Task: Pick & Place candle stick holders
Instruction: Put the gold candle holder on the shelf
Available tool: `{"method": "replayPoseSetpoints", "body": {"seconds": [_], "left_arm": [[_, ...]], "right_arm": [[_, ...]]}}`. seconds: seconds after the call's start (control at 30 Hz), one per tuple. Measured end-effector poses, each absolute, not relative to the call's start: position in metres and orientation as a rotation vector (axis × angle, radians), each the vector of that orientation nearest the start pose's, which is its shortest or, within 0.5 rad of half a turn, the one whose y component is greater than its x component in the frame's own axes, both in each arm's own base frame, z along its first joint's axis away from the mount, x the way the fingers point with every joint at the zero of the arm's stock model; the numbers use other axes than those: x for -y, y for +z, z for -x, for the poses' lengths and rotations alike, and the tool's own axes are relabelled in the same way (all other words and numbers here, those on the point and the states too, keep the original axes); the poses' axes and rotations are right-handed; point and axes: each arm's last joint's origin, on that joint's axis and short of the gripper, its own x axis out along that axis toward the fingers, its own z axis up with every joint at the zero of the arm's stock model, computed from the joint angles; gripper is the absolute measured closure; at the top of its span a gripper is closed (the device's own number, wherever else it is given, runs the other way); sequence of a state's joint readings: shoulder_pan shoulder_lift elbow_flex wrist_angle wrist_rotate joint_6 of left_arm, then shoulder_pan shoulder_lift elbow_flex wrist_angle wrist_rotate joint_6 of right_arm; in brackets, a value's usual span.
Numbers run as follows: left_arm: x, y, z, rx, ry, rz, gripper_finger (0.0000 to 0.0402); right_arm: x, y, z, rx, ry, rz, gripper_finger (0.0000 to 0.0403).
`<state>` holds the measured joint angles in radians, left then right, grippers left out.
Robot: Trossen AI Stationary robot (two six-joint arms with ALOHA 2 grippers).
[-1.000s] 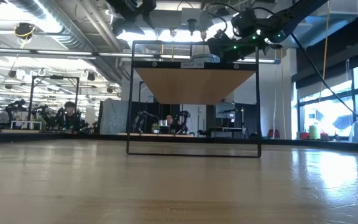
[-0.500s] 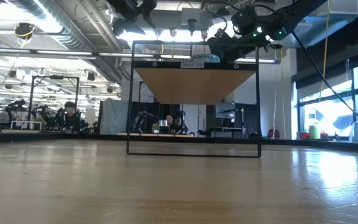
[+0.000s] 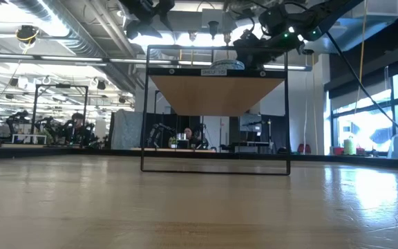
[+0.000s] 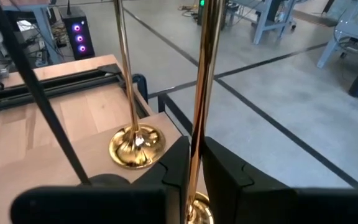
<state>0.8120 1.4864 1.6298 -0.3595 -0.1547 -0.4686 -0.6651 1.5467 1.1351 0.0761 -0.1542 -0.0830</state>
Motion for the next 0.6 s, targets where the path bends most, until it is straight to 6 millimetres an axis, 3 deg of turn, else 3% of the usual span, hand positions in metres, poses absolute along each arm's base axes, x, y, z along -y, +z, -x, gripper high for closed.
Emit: {"method": "replayPoseSetpoints", "body": {"seconds": [0.6], "left_arm": [[-0.2379,0.4404,-0.2226,0.017,0.990,0.501,0.0192]], "right_arm": [[0.2138,0.2908,-0.2802,-0.349,-0.488,-0.068,0.0355]]}}
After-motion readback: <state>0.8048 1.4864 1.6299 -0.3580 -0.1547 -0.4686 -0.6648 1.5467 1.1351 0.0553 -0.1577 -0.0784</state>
